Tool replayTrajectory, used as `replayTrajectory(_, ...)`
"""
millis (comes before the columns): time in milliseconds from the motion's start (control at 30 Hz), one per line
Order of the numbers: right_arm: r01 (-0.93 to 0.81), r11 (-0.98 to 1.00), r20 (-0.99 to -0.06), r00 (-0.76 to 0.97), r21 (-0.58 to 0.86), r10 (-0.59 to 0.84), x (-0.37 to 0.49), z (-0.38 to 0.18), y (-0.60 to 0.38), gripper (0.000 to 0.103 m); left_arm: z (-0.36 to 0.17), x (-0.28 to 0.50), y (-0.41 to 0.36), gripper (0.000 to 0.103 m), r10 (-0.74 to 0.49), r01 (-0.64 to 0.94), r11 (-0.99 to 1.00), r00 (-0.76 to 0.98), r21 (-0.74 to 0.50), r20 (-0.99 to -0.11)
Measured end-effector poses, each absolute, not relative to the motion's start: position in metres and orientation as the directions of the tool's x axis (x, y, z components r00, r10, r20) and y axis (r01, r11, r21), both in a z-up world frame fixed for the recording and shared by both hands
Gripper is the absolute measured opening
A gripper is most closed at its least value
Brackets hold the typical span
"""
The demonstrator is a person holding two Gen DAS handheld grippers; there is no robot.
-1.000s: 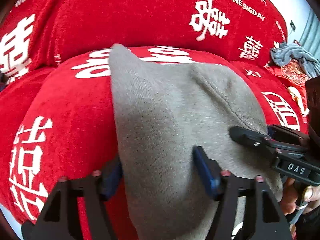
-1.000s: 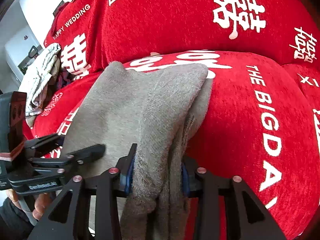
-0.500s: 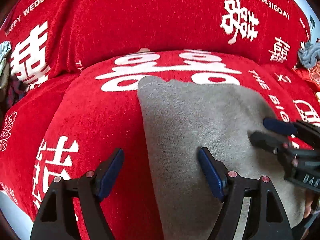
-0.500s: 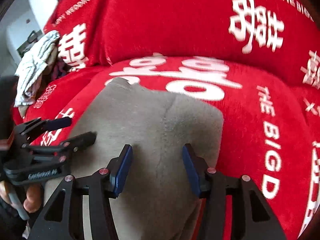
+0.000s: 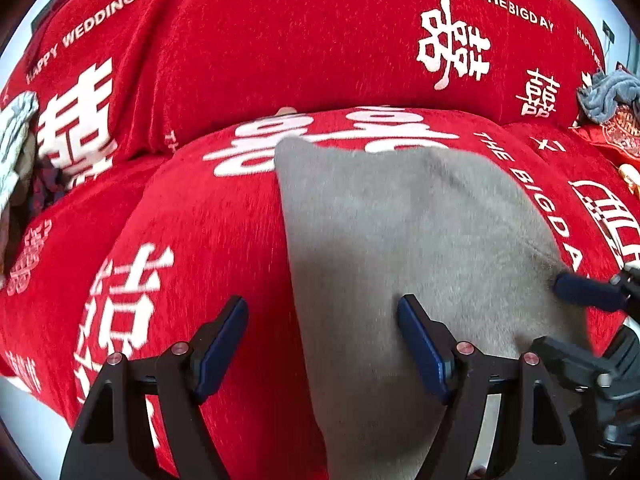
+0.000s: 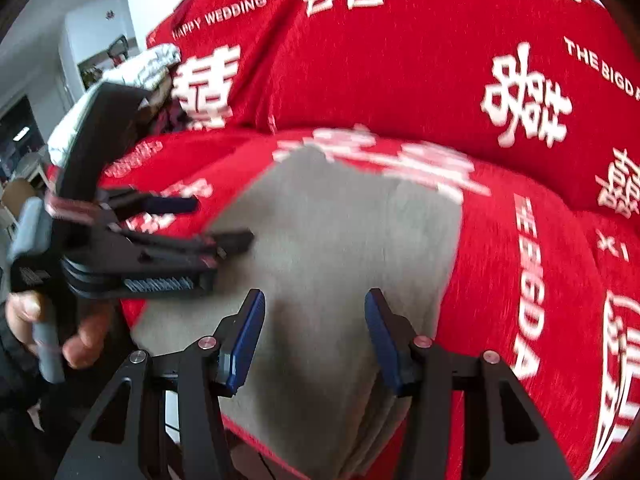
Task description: Fold small clothes
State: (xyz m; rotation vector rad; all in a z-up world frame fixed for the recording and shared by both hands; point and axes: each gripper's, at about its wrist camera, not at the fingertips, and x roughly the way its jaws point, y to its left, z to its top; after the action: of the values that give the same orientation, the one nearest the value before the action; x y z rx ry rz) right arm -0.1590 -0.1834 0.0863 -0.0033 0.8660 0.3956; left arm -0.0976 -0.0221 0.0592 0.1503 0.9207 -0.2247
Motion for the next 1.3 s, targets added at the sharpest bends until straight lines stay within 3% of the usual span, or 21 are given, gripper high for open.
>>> replayTrajectory(167,-0.291,0.934,-0.753,0.561,0.209,0.344,-0.18,0.062,-0.193,0.055,0.057,-0.118,-0.017,0.078,-0.125,0.249,0.968,0.606,0.038,-0.786)
replayTrajectory(300,-0.267,0.952,-0.771,0.571,0.149,0.281,-0.196,0.064,-0.187,0.056,0.069,-0.138,-0.019,0.078,-0.111,0.238,0.97,0.634,0.056,-0.765)
replayTrajectory(367,-0.254,0.958,-0.763,0.59,0.137,0.265,-0.203,0.074,-0.186,0.058,0.077,-0.149,-0.019,0.078,-0.114,0.232,0.971,0.659,0.057,-0.743)
replayTrajectory(400,-0.243,0.961,-0.75,0.611,0.129,0.255,-0.207,0.082,-0.185,0.065,0.08,-0.153,-0.019,0.079,-0.107,0.224,0.972,0.673,0.063,-0.732)
replayTrajectory(433,-0.231,0.965,-0.74,0.627,0.122,0.243,-0.21,0.087,-0.184,0.072,0.082,-0.156,-0.019,0.082,-0.094,0.212,0.975,0.687,0.074,-0.721)
replayTrajectory(467,-0.22,0.968,-0.732,0.64,0.117,0.234,-0.211,0.091,-0.184,0.075,0.084,-0.159,-0.018,0.101,-0.078,0.193,0.978,0.699,0.083,-0.711)
replayTrajectory(500,-0.209,0.971,-0.721,0.656,0.113,0.225,-0.212,0.096,-0.183,0.077,0.086,-0.162,-0.016,0.103,-0.067,0.173,0.981,0.713,0.083,-0.698)
replayTrajectory(767,-0.174,0.982,-0.723,0.668,0.079,0.177,-0.214,0.102,-0.173,0.078,0.094,-0.167,-0.006,0.103,-0.137,0.182,0.983,0.705,-0.01,-0.696)
replayTrajectory(1167,-0.143,0.987,-0.747,0.648,0.072,0.149,-0.213,0.097,-0.172,0.078,0.091,-0.18,-0.01,0.103,-0.082,0.119,0.993,0.747,0.011,-0.66)
replayTrajectory(1300,-0.138,0.989,-0.753,0.644,0.058,0.134,-0.213,0.098,-0.171,0.078,0.087,-0.18,-0.012,0.103,-0.086,0.136,0.991,0.718,0.019,-0.69)
